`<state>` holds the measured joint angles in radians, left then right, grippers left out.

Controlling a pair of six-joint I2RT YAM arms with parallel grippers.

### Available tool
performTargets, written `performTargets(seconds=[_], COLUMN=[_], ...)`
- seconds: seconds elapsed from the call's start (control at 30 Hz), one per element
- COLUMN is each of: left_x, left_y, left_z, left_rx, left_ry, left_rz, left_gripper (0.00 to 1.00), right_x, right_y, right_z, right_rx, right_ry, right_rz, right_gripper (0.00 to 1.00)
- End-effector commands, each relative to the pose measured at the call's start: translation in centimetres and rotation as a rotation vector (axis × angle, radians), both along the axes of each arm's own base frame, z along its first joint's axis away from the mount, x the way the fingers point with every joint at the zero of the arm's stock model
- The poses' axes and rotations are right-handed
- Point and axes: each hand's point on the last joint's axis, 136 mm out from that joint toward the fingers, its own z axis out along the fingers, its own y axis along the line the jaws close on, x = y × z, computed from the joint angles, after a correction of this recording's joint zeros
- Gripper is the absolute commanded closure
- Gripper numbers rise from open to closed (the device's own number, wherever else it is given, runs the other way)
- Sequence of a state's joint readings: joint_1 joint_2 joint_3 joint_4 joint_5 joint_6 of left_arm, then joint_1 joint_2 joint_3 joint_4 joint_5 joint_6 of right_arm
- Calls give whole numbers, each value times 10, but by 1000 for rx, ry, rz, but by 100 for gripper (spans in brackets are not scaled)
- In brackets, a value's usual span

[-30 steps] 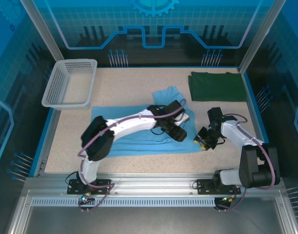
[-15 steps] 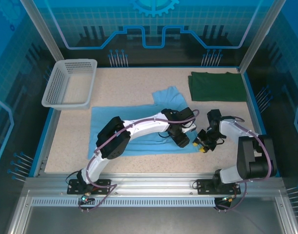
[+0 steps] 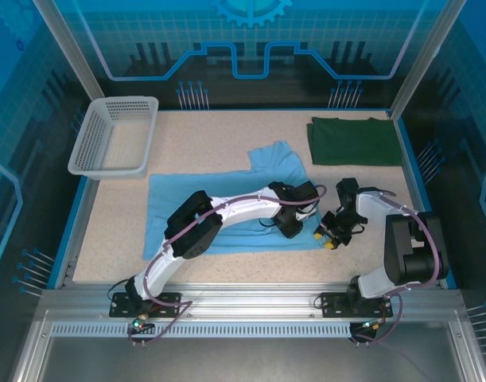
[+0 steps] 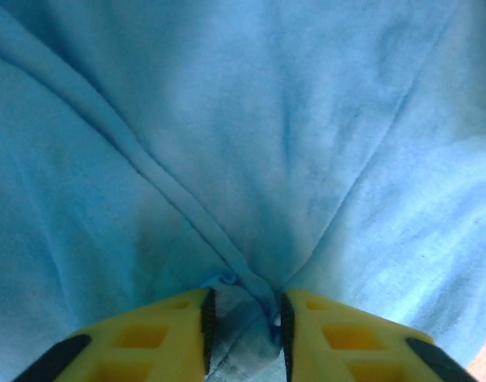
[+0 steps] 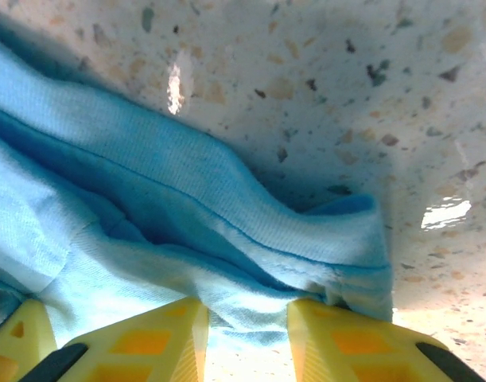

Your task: Fold and stack the t-shirts

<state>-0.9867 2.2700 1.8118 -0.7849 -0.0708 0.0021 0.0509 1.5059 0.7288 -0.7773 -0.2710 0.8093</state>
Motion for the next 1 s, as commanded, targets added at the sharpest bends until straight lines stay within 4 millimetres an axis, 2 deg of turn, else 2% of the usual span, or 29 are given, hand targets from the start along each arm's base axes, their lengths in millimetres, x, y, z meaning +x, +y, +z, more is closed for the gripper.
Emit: performTargets(seconds=[0.0,0.17,0.23,0.43,0.77,0.97], left_x=[3,8,11,23,59,80], left_y=[-1,1,2,9,40,66], left_z=[4,12,17,32,52,43], left_rx=[18,9,1,-37,-118,-90], left_ry=[-27,-59,-77,-127,-165,-157], left_rz=[3,17,22,62,194,273], left_gripper=[76,80,84,89,91,89], right_x=[1,0,-1,-6,-7,-5], right_y=[-4,-5,-7,-12,-17,-17], right_z=[-7,-8,-9,-12,-12,-11], right_rx=[-4,-14,-22,-53,-82,-87], right_ry=[14,21,27,63,80,79], right_rz=[3,6,6,-1,-6,-8], right_gripper=[67,68,68,73,77,77])
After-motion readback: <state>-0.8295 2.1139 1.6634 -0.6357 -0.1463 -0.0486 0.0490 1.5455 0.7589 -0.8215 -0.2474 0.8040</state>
